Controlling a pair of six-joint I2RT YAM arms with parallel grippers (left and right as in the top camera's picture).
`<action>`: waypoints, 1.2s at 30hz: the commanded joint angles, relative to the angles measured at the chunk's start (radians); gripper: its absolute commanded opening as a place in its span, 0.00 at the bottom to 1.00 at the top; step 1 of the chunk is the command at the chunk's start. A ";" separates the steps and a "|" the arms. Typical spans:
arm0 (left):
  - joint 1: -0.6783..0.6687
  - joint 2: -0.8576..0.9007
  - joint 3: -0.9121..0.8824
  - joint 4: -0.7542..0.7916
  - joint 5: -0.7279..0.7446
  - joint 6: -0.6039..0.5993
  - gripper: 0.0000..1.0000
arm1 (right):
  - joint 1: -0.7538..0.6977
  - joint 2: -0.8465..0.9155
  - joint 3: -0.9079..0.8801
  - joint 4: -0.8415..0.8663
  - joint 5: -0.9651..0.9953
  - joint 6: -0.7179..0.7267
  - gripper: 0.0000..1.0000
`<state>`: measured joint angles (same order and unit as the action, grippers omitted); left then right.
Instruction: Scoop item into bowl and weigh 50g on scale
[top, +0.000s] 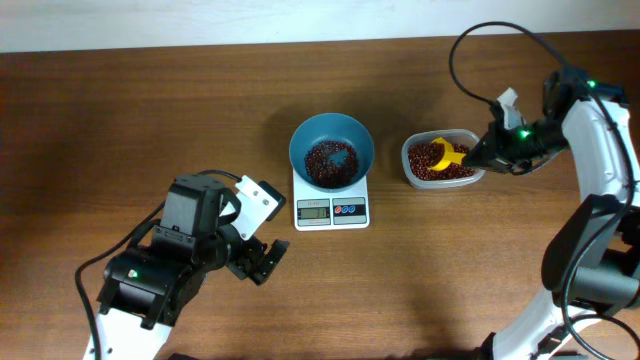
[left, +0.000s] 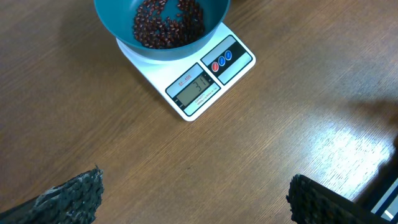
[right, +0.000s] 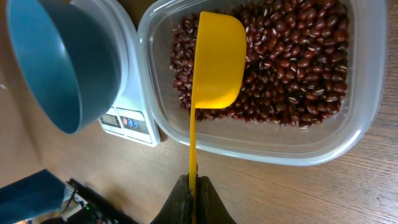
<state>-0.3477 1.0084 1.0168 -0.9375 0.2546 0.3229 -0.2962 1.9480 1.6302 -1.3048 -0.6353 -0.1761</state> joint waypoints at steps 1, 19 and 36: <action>-0.003 0.000 0.002 0.002 0.014 0.019 0.99 | -0.040 0.005 -0.006 -0.008 -0.069 -0.062 0.04; -0.003 0.000 0.002 0.002 0.014 0.019 0.99 | -0.130 0.005 -0.006 -0.134 -0.187 -0.234 0.04; -0.003 0.000 0.002 0.002 0.014 0.019 0.99 | -0.165 0.005 -0.006 -0.222 -0.326 -0.319 0.04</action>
<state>-0.3477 1.0084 1.0168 -0.9375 0.2546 0.3229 -0.4553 1.9480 1.6302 -1.5154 -0.9108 -0.4683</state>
